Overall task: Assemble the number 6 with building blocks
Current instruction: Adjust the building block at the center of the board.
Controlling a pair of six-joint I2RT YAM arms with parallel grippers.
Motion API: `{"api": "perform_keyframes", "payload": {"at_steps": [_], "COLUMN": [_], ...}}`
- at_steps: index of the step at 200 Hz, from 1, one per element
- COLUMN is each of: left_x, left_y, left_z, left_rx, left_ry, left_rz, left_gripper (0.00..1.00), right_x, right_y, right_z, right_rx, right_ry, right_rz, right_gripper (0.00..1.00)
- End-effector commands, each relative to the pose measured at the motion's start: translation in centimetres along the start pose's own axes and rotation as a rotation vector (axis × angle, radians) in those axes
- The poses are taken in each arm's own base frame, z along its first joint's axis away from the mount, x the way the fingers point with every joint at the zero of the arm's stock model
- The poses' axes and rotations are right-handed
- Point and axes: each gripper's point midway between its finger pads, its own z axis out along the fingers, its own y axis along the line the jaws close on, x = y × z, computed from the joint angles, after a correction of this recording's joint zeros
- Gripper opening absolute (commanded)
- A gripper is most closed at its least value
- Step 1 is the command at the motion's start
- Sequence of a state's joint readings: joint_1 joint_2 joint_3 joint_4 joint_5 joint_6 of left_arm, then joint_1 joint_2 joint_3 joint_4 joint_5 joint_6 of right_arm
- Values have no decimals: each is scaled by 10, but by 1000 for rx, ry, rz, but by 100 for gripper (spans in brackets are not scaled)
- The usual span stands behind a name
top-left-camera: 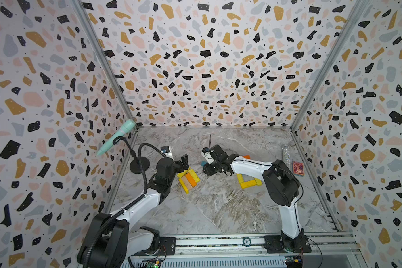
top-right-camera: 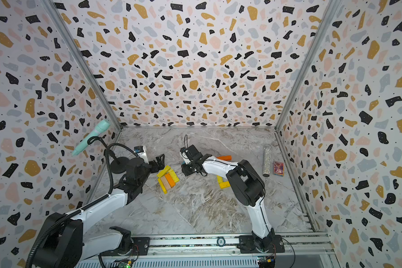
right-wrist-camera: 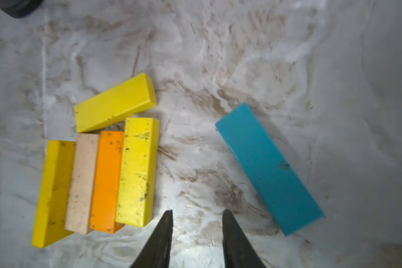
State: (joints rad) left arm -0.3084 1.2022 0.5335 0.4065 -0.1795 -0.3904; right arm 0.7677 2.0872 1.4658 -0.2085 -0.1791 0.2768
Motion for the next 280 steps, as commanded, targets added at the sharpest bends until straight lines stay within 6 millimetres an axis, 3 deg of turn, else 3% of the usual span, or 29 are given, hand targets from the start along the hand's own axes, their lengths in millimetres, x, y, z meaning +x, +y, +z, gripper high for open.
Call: {"api": "perform_keyframes", "payload": {"at_steps": [1,73,217,236,253,280], "left_x": [-16,-14,-17,-17,-21,-26], "left_y": [-3,-3,-4,-3,-2,2], "left_z": [-5,-4,-6,-8,-11,-18], "left_rx": [20,22,26,23,20,6], "left_ry": [-64,-60,-70,-75,-89,-122], "left_rz": [5,9,9,8,5,-9], "left_gripper": [100,99,99,100,99,100], "right_x": [-12,-7,-17,-22,-27,-12], "right_y": [-6,-24,-33,-21,2,31], "right_z": [-5,12,30,21,-1,-29], "right_rx": [9,35,46,14,-51,-110], "right_ry": [-38,-28,-42,-53,-102,-107], "right_rz": [35,62,99,69,9,-49], "right_gripper": [37,34,36,38,41,47]}}
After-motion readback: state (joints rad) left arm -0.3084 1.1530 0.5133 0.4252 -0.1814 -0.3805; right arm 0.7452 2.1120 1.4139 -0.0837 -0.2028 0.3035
